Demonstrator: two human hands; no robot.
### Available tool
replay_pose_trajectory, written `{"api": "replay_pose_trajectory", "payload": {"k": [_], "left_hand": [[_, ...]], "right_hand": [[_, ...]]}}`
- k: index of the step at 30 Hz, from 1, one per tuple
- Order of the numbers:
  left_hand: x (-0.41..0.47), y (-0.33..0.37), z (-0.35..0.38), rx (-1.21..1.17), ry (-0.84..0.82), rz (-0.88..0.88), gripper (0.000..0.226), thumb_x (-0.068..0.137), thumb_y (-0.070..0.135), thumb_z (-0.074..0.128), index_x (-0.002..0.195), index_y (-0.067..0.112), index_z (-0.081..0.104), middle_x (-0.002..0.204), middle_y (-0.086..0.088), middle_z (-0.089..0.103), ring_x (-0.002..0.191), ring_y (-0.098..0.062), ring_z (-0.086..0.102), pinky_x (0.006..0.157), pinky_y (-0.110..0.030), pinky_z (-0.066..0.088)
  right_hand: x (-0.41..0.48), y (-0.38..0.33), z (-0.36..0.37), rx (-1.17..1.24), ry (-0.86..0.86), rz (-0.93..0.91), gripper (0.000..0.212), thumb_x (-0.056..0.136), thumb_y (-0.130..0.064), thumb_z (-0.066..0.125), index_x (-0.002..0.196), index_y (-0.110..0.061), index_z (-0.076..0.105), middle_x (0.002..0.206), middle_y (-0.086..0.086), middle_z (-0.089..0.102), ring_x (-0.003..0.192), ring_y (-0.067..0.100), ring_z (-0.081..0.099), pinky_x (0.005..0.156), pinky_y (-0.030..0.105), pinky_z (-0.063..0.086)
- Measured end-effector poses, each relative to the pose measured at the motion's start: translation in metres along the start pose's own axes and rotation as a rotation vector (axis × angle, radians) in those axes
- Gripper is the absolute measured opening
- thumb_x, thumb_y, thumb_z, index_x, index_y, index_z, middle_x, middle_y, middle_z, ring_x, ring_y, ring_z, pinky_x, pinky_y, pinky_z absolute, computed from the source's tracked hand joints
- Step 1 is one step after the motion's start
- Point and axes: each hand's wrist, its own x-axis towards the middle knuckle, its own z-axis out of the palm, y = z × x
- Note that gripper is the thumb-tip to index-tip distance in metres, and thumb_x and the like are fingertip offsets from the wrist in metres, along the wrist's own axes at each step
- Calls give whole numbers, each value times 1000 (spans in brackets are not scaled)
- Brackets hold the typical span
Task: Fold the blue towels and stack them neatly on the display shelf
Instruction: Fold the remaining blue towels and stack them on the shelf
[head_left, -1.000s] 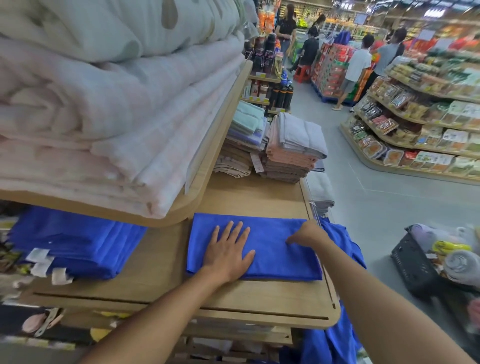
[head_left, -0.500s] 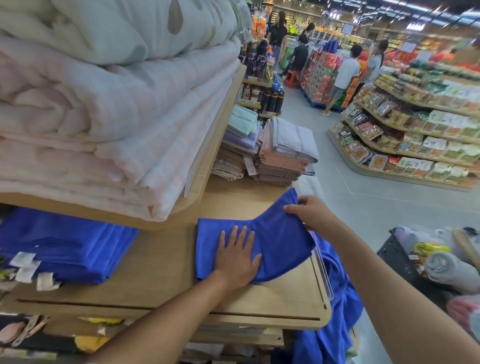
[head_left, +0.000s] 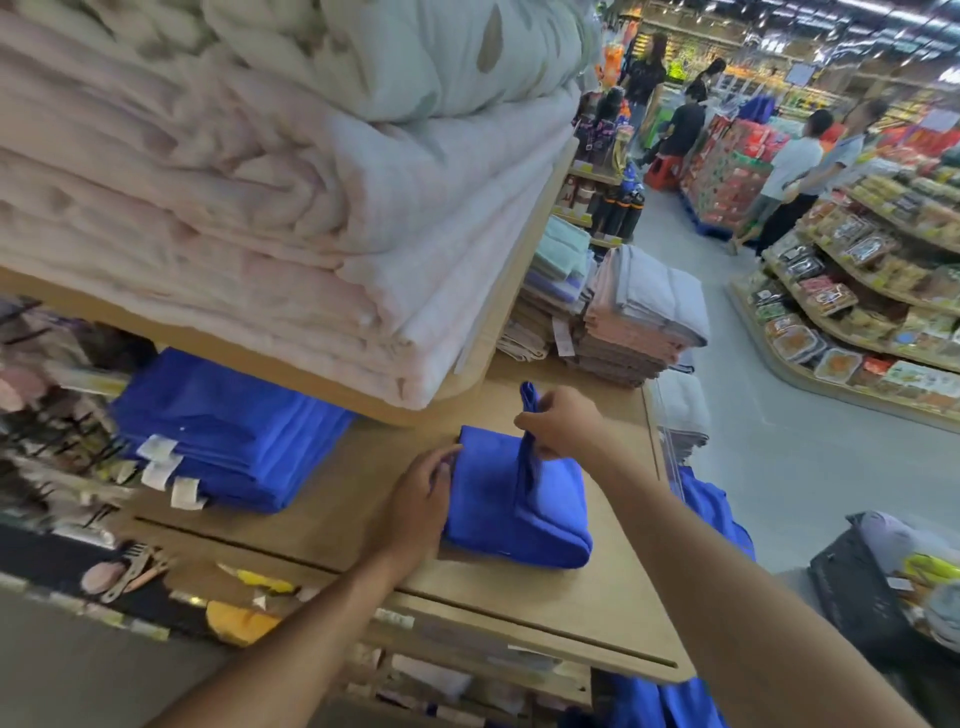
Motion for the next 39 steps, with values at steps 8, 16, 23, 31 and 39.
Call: {"api": "replay_pose_trajectory", "payload": {"k": [8,16,23,31,39], "left_hand": [[1,5,-4,-141,10,-83,40,99,32,43,130,19,64,130,1,68,124,-17,61,110,-47,45],[-9,28,25,699,31,368,47,97,24,47,143,16,54,152,-2,48,146,-26,36,118,-42,33],[-5,8,62,1069,-251,205,60,104,54,16,159,32,20,169,5,15,156,-19,5,125,-49,5],[83,0,51,1140,-274,238,56,103,54,21,157,38,23,168,10,16,155,-15,10,124,-50,12],[176,14,44,1126,-331,158,55,106,50,20,159,37,17,169,10,9,156,-15,6,125,-48,9]], "right_hand": [[3,3,59,237,-125,-24,18,96,-26,58,89,-9,62,77,10,66,61,22,68,57,31,53],[-28,138,35,18,327,-33,30,101,-28,51,127,-17,62,128,2,64,120,24,58,98,37,48],[-43,181,57,-420,356,-133,50,106,-37,45,148,-11,51,156,9,47,146,27,39,122,42,28],[-44,182,59,-405,352,-103,57,104,-45,35,154,-19,42,162,1,39,152,19,29,126,39,21],[-46,177,55,-414,340,-92,59,102,-48,30,155,-23,39,164,-4,34,153,13,23,127,38,18]]}}
